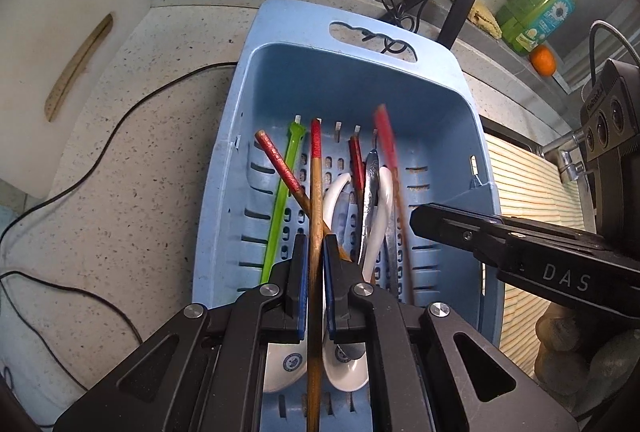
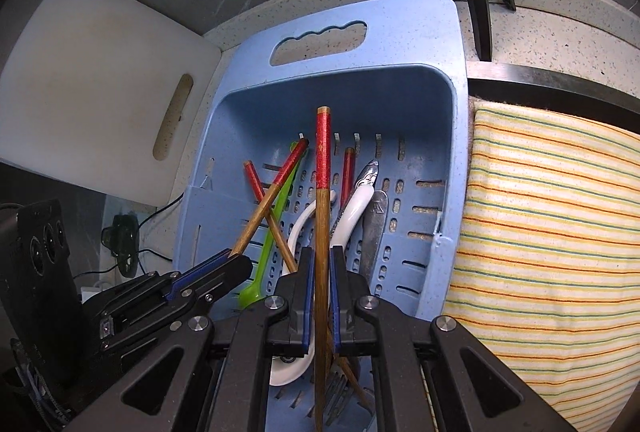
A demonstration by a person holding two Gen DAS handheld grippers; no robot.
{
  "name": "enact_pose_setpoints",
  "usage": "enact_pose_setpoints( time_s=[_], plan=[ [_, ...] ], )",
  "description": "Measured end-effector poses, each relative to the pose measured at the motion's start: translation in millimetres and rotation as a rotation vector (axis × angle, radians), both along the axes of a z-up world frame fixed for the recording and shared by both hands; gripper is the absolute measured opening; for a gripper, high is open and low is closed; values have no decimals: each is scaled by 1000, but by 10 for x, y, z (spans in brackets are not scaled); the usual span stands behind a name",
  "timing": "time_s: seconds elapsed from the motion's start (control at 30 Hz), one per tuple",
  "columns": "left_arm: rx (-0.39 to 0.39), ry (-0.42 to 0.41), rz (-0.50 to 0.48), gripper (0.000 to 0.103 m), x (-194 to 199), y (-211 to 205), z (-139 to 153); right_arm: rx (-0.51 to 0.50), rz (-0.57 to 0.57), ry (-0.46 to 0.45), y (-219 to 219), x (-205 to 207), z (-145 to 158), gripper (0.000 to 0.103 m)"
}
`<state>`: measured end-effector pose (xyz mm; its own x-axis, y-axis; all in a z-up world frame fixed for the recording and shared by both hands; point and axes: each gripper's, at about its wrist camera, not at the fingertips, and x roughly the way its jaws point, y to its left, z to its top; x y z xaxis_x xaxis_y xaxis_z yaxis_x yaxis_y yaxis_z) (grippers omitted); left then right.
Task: Organize utensils
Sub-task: 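Lower the chopsticks into the basket and open both tools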
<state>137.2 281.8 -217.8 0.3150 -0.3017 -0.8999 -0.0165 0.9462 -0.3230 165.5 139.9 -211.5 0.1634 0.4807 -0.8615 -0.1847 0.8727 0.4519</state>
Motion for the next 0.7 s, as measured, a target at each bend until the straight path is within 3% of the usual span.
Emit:
enact_pose_setpoints(
  time_s=[0.33, 0.6, 0.7],
  plan=[
    [10, -1, 28, 13, -42, 50, 40, -17, 15, -33, -49, -5, 64, 8],
    [35, -17, 56, 14, -175, 33, 146, -17, 37, -48, -131, -46, 145, 8],
    [55, -26, 66, 24, -235, -6, 207, -16, 48, -57, -174, -85, 198, 13]
  ],
)
